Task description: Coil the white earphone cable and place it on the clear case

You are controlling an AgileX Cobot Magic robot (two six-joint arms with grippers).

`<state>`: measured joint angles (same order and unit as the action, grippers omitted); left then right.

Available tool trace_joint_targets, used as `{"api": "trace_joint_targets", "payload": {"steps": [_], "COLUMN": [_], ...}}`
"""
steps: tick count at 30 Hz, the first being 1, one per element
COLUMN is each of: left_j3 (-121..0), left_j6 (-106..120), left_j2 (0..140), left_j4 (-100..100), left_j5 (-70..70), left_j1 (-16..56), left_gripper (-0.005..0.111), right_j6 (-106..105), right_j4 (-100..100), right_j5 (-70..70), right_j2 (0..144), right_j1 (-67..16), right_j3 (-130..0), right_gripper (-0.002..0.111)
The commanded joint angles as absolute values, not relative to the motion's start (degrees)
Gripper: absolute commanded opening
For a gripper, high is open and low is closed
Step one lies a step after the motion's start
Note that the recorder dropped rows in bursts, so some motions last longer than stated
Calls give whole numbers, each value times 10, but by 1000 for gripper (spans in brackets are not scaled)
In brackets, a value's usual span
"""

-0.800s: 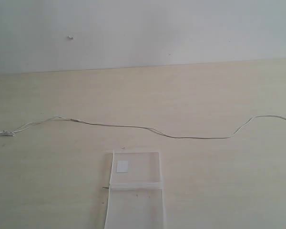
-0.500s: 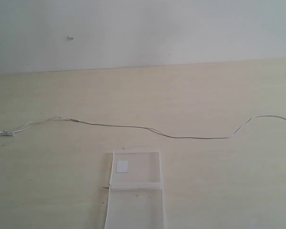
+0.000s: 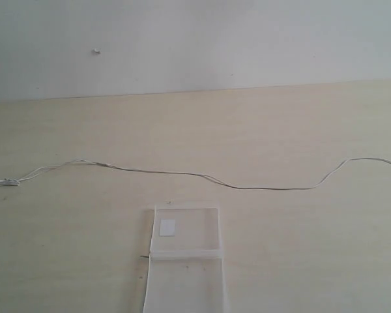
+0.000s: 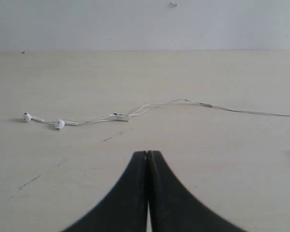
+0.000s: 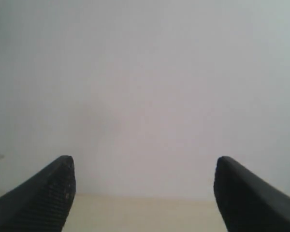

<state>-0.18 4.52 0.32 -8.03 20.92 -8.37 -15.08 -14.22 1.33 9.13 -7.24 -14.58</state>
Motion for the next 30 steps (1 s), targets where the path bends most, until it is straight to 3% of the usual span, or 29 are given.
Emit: {"api": "trace_joint_targets", "payload": {"steps": [1,9,30], "left_j3": [0,0,0], "left_j6": [46,46,46], "left_j2": [0,0,0], "left_j4": [-79,-79,-79], "left_j5": [204,204,204], "left_j1": [-79,-79,-79], "left_gripper": [0,0,0], "right_j6": [-163,-99,-100], "right_j4": [-149,-161,-207], "right_j5": [161,113,93], "right_j2": [202,315,320], "right_j1": [-69,-69,-69], "right_j3": [-211,-233,-233], "right_gripper": [76,76,76]}}
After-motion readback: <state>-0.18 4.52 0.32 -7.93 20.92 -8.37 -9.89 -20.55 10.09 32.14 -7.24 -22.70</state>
